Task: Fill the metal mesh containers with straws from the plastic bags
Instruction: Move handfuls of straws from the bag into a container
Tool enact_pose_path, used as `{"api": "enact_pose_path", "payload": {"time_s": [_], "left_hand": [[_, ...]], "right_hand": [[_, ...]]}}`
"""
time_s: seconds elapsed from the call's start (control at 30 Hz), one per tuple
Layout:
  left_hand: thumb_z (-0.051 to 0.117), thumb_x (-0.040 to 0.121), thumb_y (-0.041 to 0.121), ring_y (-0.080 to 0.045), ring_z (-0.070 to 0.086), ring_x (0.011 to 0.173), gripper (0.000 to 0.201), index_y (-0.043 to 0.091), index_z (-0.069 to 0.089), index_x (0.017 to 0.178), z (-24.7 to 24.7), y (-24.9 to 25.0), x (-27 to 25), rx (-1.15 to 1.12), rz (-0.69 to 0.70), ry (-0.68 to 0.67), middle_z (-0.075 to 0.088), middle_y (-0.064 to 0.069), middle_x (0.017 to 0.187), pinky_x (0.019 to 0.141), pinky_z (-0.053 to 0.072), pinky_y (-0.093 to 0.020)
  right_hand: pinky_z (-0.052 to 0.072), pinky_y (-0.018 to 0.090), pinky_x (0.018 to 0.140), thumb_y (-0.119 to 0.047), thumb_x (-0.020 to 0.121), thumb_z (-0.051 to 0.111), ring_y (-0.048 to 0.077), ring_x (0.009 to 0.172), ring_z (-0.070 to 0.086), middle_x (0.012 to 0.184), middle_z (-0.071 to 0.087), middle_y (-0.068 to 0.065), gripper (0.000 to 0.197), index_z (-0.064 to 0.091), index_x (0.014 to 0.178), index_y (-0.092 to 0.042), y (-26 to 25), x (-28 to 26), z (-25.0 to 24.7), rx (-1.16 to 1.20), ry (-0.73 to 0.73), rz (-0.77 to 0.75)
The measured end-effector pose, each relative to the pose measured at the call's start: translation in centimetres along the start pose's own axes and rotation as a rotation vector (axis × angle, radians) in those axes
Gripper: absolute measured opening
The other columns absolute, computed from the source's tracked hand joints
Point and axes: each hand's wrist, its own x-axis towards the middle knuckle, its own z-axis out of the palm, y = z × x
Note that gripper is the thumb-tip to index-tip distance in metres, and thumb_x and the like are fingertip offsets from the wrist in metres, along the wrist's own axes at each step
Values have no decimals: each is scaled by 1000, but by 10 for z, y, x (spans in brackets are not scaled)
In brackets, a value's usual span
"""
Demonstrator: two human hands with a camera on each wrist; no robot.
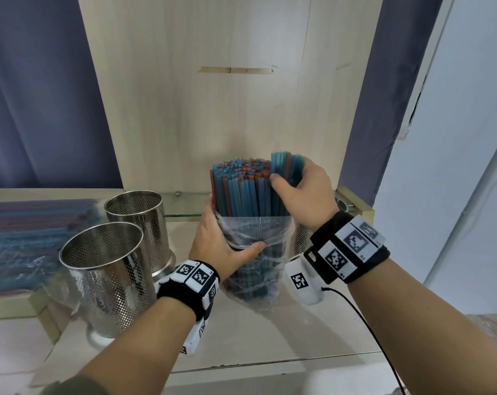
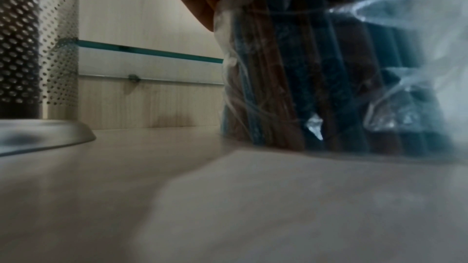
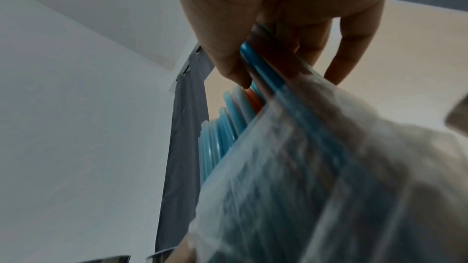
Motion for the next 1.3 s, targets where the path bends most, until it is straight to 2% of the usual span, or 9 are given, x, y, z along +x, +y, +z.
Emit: {"api": "enact_pose_path", "payload": {"time_s": [0.1, 0.27, 0.47, 0.57, 0.73, 0.83, 0.97, 1.17, 1.3], "left_hand": [[83, 50, 67, -14, 44, 132, 127, 26, 13, 148, 0, 1, 0, -3, 2, 2, 42, 3, 145, 109, 42, -38], [85, 57, 58, -17, 37, 137, 131, 17, 5, 152, 0, 3, -1, 37, -13, -10, 35, -3, 151, 106, 30, -22], [84, 59, 57, -20, 34, 139, 130, 14, 5, 153, 0, 4, -2, 54, -21, -18, 32, -5, 153, 107, 28, -22], [83, 59, 60, -21, 33, 140, 131, 12, 5, 152, 0, 5, -2, 63, -22, -9, 31, -7, 154, 109, 28, -23], [77, 51, 74, -22, 41, 134, 130, 20, 11, 149, 0, 1, 0, 48, -38, -32, 41, -7, 146, 108, 43, -41], [74, 48, 76, -19, 43, 132, 129, 24, 11, 148, -1, 0, 0, 30, -23, -25, 43, -4, 144, 106, 45, -41], [79, 52, 69, -20, 42, 133, 129, 21, 9, 150, 0, 1, -1, 40, -26, -30, 41, -5, 145, 106, 44, -41], [83, 54, 63, -18, 42, 133, 127, 19, 12, 150, 0, 0, 1, 15, -22, -24, 41, -2, 145, 109, 38, -31], [83, 54, 64, -19, 39, 136, 129, 21, 9, 151, 0, 2, 1, 28, -8, -32, 39, -3, 148, 111, 36, -31]], "right_hand": [[56, 36, 76, -21, 87, 66, 18, 84, 66, 90, 69, 1, 16, 63, 101, -13, -6, 9, -1, 51, 49, -17], [39, 16, 56, -10, 90, 62, 0, 55, 45, 67, 52, -7, 6, 58, 86, -11, -10, 20, 1, 134, 150, -21], [36, 18, 50, -8, 89, 61, 3, 51, 40, 60, 47, -7, 15, 57, 75, -13, -9, 8, 10, 255, 210, 59], [41, 21, 57, -11, 86, 63, 8, 61, 48, 68, 54, 1, 9, 62, 83, -3, -8, -1, 14, 315, 186, 54], [38, 24, 81, -39, 72, 59, 20, 95, 45, 86, 45, -9, 13, 48, 66, -39, -1, -22, 26, 162, 212, -87], [41, 23, 86, -40, 72, 61, 20, 98, 50, 92, 52, -8, 6, 56, 70, -41, 0, -31, 31, 207, 226, -94], [48, 20, 67, -12, 83, 70, 3, 69, 60, 72, 64, -17, 21, 61, 83, -32, 2, -35, 31, 396, 177, -90], [47, 16, 69, -14, 90, 69, -1, 71, 57, 80, 60, -11, 16, 61, 104, -10, 5, -33, 35, 385, 234, -76], [47, 22, 64, -21, 93, 66, 4, 65, 52, 73, 56, -6, 12, 61, 96, -11, -8, -14, 18, 321, 314, -69]]}}
